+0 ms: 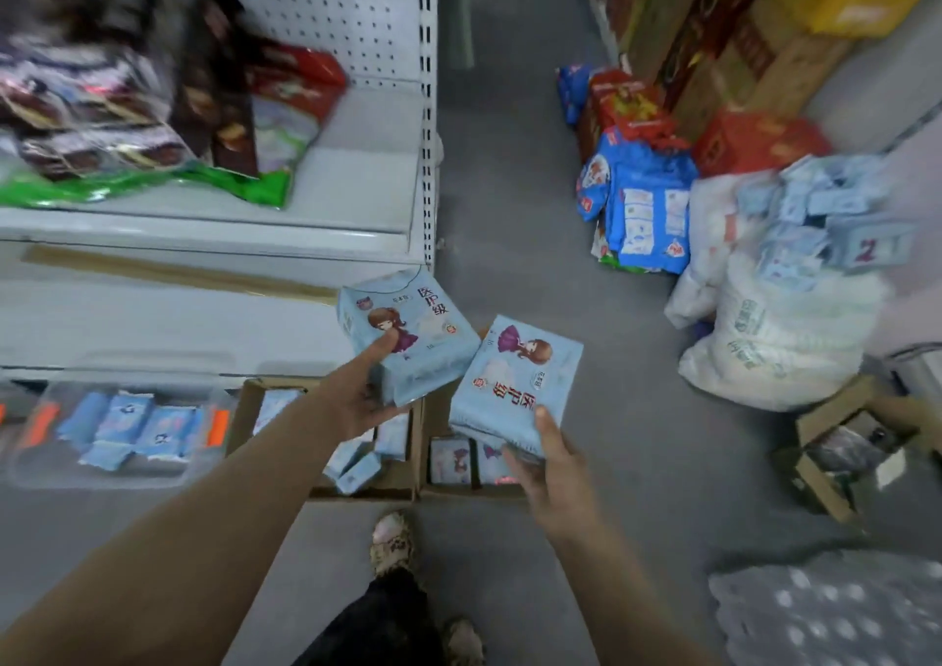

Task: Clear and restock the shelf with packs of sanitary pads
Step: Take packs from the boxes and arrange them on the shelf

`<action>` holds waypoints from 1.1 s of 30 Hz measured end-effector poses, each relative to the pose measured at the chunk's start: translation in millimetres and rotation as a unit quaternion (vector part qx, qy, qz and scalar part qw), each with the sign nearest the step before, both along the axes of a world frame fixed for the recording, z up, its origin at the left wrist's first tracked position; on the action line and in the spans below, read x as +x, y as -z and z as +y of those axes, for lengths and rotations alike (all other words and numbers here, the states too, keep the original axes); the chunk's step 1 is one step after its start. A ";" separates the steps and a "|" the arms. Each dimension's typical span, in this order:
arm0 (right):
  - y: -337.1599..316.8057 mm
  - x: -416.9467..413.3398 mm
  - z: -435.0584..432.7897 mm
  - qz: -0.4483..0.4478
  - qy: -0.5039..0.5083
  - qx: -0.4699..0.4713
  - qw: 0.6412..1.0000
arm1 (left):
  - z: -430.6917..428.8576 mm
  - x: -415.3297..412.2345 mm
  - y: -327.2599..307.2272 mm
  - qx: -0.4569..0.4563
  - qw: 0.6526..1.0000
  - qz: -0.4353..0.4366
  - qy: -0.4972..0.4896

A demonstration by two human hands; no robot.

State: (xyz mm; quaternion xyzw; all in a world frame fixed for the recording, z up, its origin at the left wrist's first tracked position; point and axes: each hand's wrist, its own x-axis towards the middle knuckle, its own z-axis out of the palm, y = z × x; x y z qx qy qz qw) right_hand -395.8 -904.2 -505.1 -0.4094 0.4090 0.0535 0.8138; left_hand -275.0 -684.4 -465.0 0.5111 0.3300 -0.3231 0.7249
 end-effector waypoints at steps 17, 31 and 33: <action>-252.5 115.9 263.5 -0.257 -0.150 -0.027 0.954 | 309.7 -6.5 -267.3 -0.002 0.946 -0.273 -0.173; -375.2 200.8 549.2 -0.325 -0.153 -0.012 0.933 | 589.1 11.8 -353.8 0.040 0.904 -0.370 -0.213; -383.3 219.1 572.3 -0.335 -0.162 -0.028 0.928 | 609.3 26.3 -352.5 0.042 0.902 -0.373 -0.211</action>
